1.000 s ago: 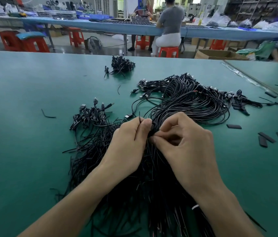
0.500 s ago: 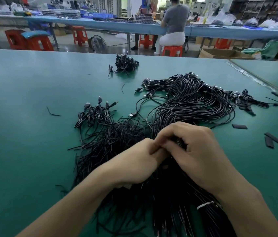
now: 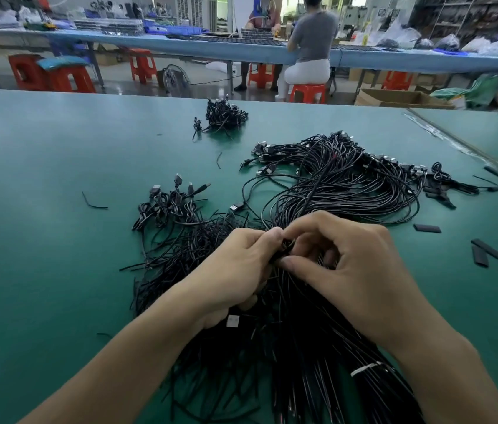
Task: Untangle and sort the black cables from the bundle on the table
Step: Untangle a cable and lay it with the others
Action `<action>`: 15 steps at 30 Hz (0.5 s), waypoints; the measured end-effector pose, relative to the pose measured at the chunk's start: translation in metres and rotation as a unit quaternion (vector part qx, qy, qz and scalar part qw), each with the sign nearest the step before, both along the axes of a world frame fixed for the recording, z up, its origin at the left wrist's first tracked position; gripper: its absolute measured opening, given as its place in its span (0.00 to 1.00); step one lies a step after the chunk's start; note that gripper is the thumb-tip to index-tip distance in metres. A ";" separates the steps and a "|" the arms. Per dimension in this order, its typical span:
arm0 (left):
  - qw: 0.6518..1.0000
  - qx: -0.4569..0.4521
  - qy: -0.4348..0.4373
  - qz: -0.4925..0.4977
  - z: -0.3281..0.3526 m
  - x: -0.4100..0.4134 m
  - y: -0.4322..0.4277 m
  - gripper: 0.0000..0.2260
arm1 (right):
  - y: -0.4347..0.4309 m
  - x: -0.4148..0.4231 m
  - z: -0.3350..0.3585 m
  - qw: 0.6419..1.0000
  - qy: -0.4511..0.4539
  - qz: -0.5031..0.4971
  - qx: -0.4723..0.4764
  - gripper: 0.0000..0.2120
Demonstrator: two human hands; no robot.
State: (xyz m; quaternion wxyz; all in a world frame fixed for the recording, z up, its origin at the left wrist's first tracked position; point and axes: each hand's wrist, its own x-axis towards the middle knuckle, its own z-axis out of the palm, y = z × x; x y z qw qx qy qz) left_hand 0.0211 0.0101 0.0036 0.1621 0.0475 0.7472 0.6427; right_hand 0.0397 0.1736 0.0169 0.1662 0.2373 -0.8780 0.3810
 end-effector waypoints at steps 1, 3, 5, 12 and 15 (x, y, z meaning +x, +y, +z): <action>1.000 -0.002 0.001 0.000 0.000 0.000 0.000 0.19 | 0.000 0.000 0.000 1.000 -0.003 -0.005 -0.004 0.10; 1.000 -0.008 0.002 -0.003 0.000 0.000 -0.001 0.19 | 0.001 -0.001 0.001 1.000 0.004 -0.012 0.009 0.07; 1.000 -0.008 0.004 -0.009 0.000 0.000 0.000 0.20 | 0.001 -0.001 0.002 1.000 0.013 -0.009 0.020 0.05; 0.983 -0.121 0.131 -0.041 -0.006 -0.001 -0.003 0.21 | -0.003 0.001 0.003 0.998 0.015 0.012 0.062 0.09; 0.979 -0.130 0.145 -0.064 -0.005 0.000 -0.002 0.21 | 0.002 0.001 0.005 0.997 -0.055 0.048 0.034 0.13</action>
